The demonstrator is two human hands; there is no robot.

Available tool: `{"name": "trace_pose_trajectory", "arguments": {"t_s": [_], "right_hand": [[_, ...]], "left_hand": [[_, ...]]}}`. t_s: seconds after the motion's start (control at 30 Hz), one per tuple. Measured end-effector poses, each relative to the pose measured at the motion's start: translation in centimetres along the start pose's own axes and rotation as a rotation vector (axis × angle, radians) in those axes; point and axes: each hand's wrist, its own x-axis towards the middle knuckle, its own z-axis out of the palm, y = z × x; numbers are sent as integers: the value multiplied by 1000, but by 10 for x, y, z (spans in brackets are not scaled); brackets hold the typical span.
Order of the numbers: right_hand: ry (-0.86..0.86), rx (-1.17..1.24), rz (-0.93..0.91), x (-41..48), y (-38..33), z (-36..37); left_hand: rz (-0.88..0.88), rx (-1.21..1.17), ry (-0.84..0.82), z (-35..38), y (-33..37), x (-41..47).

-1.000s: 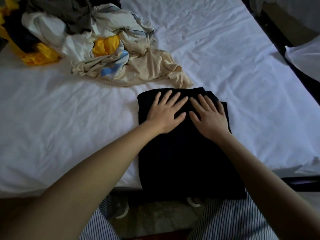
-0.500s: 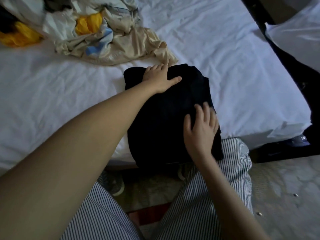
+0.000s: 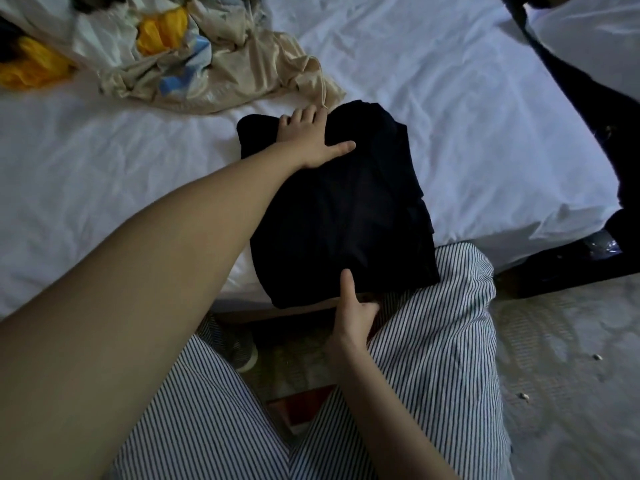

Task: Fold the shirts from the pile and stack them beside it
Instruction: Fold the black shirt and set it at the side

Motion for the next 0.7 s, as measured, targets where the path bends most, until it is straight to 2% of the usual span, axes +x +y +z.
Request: {"name": "trace_pose_trajectory", "arguments": {"t_s": [0.1,0.23,0.3,0.47,0.7], "right_hand": [[-22,120,-47,3,-6,5],[-75,313,112,4,-12,9],[-93,344,130,2,-16,11],[-16,252,-21,-5,-28,11],[-112,145,-350,-12,-83,9]], "left_hand": [[-2,-48,26,-3,-2,-2],[-53,-179,17,-13,-4,-3],[-73,-215,2,-17,-2,-7],[-4,-472,-129,-41,-11,-12],[-78,-720,-194,-77,-47,-24]]}}
